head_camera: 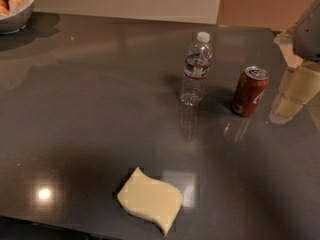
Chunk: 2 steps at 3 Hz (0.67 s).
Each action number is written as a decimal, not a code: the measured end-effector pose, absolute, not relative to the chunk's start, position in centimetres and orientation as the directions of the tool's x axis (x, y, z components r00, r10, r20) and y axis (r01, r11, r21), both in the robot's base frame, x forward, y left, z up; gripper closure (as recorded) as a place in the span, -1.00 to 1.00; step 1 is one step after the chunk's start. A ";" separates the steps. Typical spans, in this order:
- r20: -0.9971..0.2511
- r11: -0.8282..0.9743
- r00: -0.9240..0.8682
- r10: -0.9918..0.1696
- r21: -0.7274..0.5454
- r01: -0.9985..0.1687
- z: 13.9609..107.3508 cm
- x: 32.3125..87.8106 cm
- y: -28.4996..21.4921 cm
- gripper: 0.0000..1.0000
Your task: Pick coke can
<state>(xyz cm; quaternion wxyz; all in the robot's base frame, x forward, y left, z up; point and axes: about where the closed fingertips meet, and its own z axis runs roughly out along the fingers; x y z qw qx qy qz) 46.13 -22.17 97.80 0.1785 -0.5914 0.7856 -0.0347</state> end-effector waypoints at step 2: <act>-0.363 0.396 -0.291 -0.885 -0.260 -0.881 95.2 51.0 -23.9 -1.00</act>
Offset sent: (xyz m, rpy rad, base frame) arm 0.0758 -0.0306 -0.0416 0.2276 -0.0838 -0.1252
